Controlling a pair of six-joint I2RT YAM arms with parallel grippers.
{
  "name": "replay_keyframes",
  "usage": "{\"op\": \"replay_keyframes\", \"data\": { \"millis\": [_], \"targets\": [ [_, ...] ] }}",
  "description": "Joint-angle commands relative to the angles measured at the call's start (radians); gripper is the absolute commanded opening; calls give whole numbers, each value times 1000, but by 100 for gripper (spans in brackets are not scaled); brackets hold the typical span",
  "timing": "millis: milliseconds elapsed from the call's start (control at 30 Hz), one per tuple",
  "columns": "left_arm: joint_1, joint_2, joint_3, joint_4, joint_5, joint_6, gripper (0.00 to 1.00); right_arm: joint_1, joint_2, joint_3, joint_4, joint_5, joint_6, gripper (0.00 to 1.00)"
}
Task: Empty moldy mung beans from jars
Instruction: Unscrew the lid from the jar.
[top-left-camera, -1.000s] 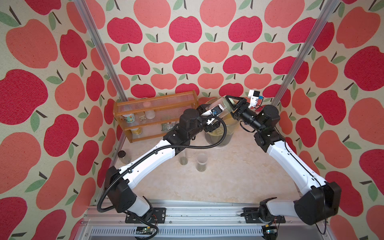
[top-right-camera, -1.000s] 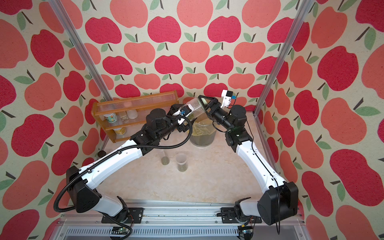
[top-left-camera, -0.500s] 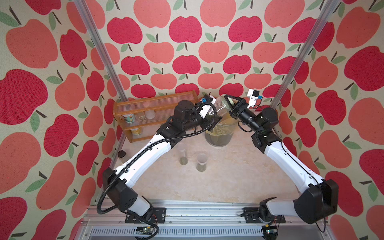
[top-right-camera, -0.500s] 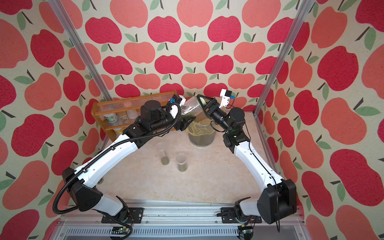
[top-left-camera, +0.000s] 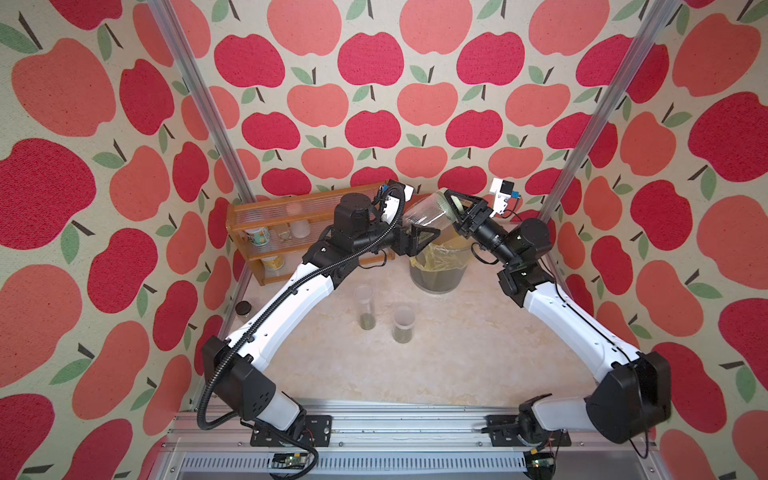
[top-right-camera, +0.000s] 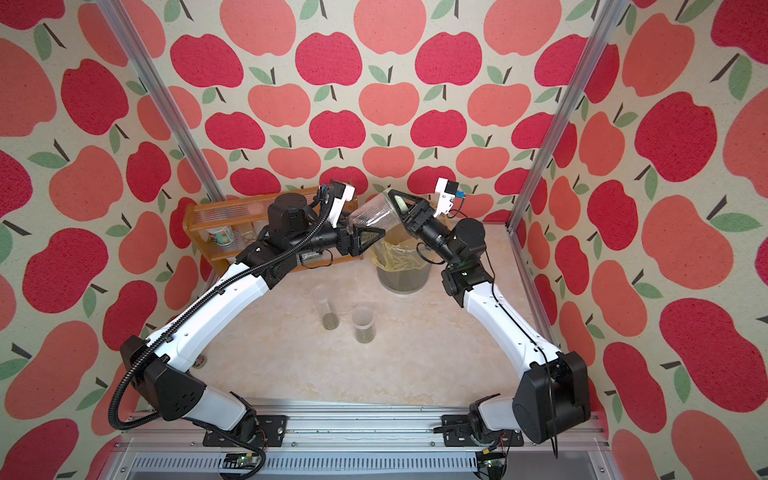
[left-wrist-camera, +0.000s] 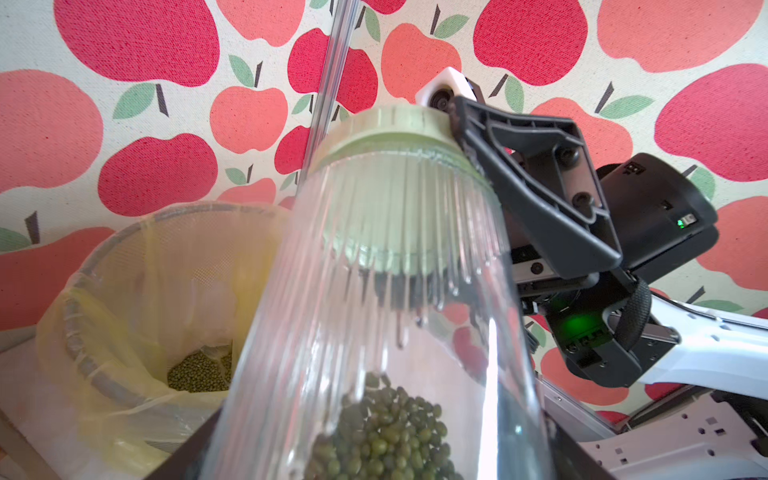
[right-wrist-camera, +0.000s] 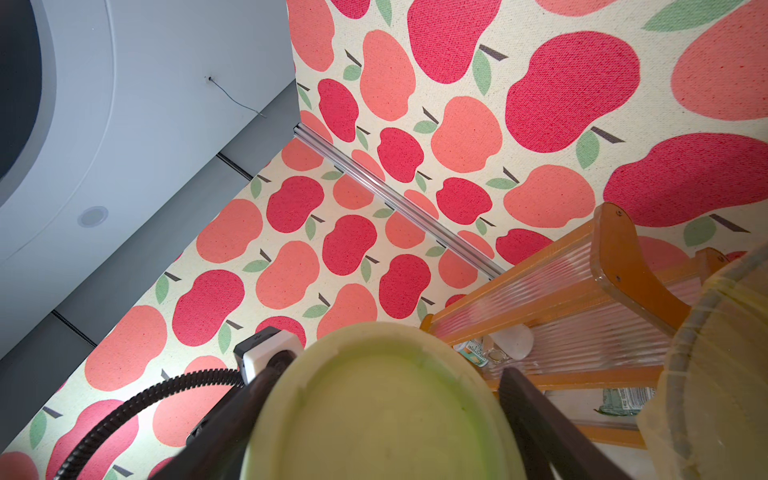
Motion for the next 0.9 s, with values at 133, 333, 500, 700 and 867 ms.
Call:
{"op": "replay_keyframes", "data": {
  "millis": [133, 333, 500, 700, 867],
  "targets": [
    [125, 6, 95, 124, -144, -231, 36, -19, -71, -16, 132, -14, -114, 54],
    [147, 31, 135, 125, -39, -308, 37, -14, -61, -11, 147, -16, -135, 54],
    [107, 2, 142, 64, -98, -165, 37, -13, -56, 6, 120, -21, -143, 55],
    [85, -19, 130, 70, -68, -82, 37, -15, -65, 20, 43, -9, -151, 55],
    [99, -25, 131, 79, -32, -102, 37, -17, -80, 2, 40, 0, -165, 56]
  ]
}}
